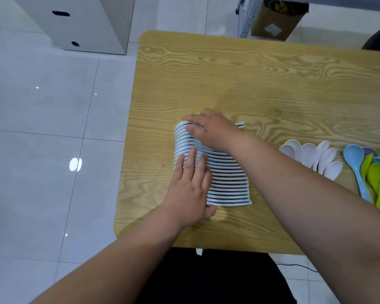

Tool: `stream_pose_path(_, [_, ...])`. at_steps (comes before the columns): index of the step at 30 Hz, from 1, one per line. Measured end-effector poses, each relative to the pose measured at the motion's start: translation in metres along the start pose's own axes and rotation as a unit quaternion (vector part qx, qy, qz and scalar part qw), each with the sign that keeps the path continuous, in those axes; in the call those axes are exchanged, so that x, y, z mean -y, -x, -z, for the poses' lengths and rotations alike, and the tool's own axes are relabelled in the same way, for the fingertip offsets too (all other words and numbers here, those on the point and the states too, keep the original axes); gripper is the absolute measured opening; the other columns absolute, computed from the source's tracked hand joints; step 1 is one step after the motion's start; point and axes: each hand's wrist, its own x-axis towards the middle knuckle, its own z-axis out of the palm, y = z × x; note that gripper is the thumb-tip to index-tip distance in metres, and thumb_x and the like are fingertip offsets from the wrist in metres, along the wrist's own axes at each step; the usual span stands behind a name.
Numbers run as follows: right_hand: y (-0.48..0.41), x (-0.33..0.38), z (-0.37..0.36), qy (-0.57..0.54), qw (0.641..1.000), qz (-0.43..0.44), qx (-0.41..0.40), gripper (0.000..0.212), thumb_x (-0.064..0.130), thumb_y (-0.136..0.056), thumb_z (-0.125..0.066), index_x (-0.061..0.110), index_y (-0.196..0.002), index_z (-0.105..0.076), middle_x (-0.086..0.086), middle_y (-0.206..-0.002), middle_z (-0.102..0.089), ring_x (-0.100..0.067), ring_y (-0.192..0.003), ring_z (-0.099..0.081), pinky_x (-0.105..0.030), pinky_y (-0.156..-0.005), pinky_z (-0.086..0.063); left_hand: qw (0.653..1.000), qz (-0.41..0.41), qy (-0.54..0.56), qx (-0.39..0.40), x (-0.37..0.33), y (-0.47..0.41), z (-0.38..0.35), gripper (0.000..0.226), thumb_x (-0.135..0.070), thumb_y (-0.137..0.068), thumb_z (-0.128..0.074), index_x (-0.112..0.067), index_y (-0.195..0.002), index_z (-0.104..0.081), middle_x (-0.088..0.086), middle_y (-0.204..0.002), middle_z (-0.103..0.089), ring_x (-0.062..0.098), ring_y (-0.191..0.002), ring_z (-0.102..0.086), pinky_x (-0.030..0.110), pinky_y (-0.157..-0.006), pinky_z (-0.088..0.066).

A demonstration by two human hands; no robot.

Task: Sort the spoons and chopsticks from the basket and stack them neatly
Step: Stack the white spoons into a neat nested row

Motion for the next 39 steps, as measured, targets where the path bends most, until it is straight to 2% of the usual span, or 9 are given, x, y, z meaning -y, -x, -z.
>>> stream_pose_path(6, [0.002,-0.016,-0.011,-0.023,0.998,0.016,-0.058,0.039,0.039,-0.104,-0.042,0.039,-0.143,-0.052,-0.006,-0.119,-0.059,-0.029,-0.123,-0.049,-0.039,-0.111,-0.034,1.0,0.006,0.003,-0.006,0.001,0.0,-0.002,0.087,-0.064,-0.077,-0.056,0.001,-0.135,-0.053,0.025,-0.156,-0.033,0.052,-0.148,-0.013,0.066,-0.119,-0.008])
stream_pose_path(9, [0.011,-0.024,-0.015,-0.006,0.997,0.034,-0.071,0.048,0.048,-0.101,-0.035,0.038,-0.146,-0.049,0.002,-0.107,-0.056,-0.028,-0.116,-0.05,-0.037,-0.108,-0.034,1.0,-0.012,0.001,-0.024,0.002,0.002,-0.006,0.087,-0.064,-0.079,-0.059,0.002,-0.136,-0.051,0.026,-0.157,-0.033,0.052,-0.148,-0.014,0.067,-0.118,-0.012])
stream_pose_path(13, [0.018,-0.032,-0.02,0.045,0.996,0.017,-0.08,0.051,0.049,-0.101,-0.032,0.04,-0.15,-0.043,0.002,-0.115,-0.058,-0.03,-0.117,-0.047,-0.04,-0.107,-0.032,0.999,-0.027,-0.025,-0.027,0.005,0.005,-0.007,0.09,-0.067,-0.08,-0.062,-0.002,-0.14,-0.048,0.028,-0.157,-0.03,0.053,-0.147,-0.014,0.068,-0.118,-0.012])
stream_pose_path(17, [0.016,-0.035,-0.02,0.012,0.996,0.041,-0.083,0.046,0.037,-0.104,-0.045,0.035,-0.15,-0.045,0.002,-0.108,-0.05,-0.03,-0.115,-0.045,-0.036,-0.11,-0.029,0.999,-0.029,-0.025,-0.035,0.008,0.006,-0.008,0.09,-0.067,-0.081,-0.062,-0.002,-0.142,-0.048,0.027,-0.157,-0.03,0.054,-0.147,-0.015,0.068,-0.118,-0.012])
stream_pose_path(20, [0.018,-0.043,-0.021,-0.014,0.994,0.032,-0.103,0.042,0.03,-0.103,-0.05,0.027,-0.145,-0.053,-0.005,-0.112,-0.056,-0.032,-0.118,-0.048,-0.036,-0.109,-0.032,0.998,-0.028,-0.025,-0.043,0.013,0.005,-0.009,0.089,-0.066,-0.082,-0.062,-0.002,-0.142,-0.049,0.026,-0.157,-0.031,0.053,-0.147,-0.016,0.067,-0.118,-0.012])
stream_pose_path(24, [0.024,-0.036,-0.032,0.03,0.987,0.045,-0.151,0.056,0.041,-0.097,-0.034,0.021,-0.145,-0.054,-0.008,-0.111,-0.062,-0.035,-0.107,-0.053,-0.044,-0.101,-0.041,0.998,-0.023,-0.018,-0.047,0.017,0.003,-0.008,0.086,-0.064,-0.082,-0.063,-0.001,-0.139,-0.052,0.027,-0.155,-0.034,0.054,-0.146,-0.018,0.068,-0.117,-0.015])
stream_pose_path(27, [0.019,-0.03,-0.028,0.08,0.987,0.035,-0.139,0.062,0.048,-0.095,-0.025,0.028,-0.149,-0.048,0.002,-0.124,-0.064,-0.031,-0.114,-0.051,-0.045,-0.101,-0.037,0.998,-0.018,-0.017,-0.051,0.019,0.002,-0.008,0.086,-0.063,-0.082,-0.065,0.001,-0.138,-0.051,0.028,-0.155,-0.036,0.054,-0.146,-0.019,0.069,-0.115,-0.019])
stream_pose_path(33, [0.022,-0.038,-0.039,0.121,0.971,0.051,-0.199,0.058,0.042,-0.098,-0.033,0.016,-0.147,-0.05,-0.002,-0.129,-0.064,-0.031,-0.115,-0.055,-0.046,-0.098,-0.041,0.998,-0.031,-0.023,-0.055,0.03,-0.003,-0.007,0.086,-0.062,-0.081,-0.064,0.0,-0.138,-0.052,0.028,-0.154,-0.036,0.053,-0.146,-0.021,0.069,-0.115,-0.019])
stream_pose_path(39, [0.014,-0.031,-0.034,0.126,0.976,0.049,-0.169,0.061,0.045,-0.097,-0.028,0.021,-0.149,-0.046,0.004,-0.135,-0.061,-0.027,-0.119,-0.051,-0.043,-0.102,-0.035,0.998,-0.017,-0.017,-0.059,0.033,-0.001,-0.007,0.084,-0.062,-0.082,-0.062,0.001,-0.137,-0.053,0.026,-0.154,-0.037,0.051,-0.146,-0.022,0.068,-0.116,-0.017])
